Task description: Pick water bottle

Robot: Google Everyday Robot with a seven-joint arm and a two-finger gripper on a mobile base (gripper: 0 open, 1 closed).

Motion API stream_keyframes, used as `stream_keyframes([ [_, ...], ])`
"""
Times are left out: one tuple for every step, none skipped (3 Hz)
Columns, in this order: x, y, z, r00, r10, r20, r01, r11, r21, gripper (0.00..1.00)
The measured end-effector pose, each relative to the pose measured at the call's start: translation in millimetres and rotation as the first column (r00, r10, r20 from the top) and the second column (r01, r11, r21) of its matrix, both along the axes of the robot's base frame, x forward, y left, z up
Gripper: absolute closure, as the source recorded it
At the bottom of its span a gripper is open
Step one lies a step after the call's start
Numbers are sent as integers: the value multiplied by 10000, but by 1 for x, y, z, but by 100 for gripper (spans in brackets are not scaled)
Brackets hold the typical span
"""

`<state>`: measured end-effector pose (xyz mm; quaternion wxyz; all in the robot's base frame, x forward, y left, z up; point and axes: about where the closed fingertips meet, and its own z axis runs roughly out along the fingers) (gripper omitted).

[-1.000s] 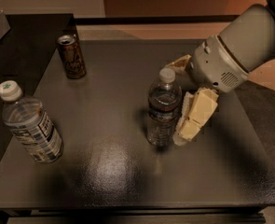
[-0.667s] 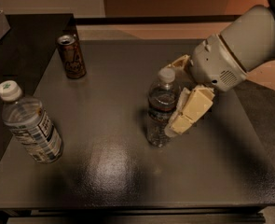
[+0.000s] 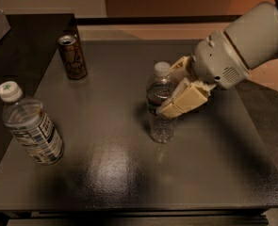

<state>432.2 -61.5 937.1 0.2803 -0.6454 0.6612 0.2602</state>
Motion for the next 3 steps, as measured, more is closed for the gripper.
stream_keyframes([
  [1, 0, 21, 9998, 12, 214, -16, 9998, 185, 89],
  [8, -1, 46, 9988, -122, 481, 104, 9992, 373, 100],
  [24, -1, 92, 9964, -385, 759, 311, 9949, 955, 100],
])
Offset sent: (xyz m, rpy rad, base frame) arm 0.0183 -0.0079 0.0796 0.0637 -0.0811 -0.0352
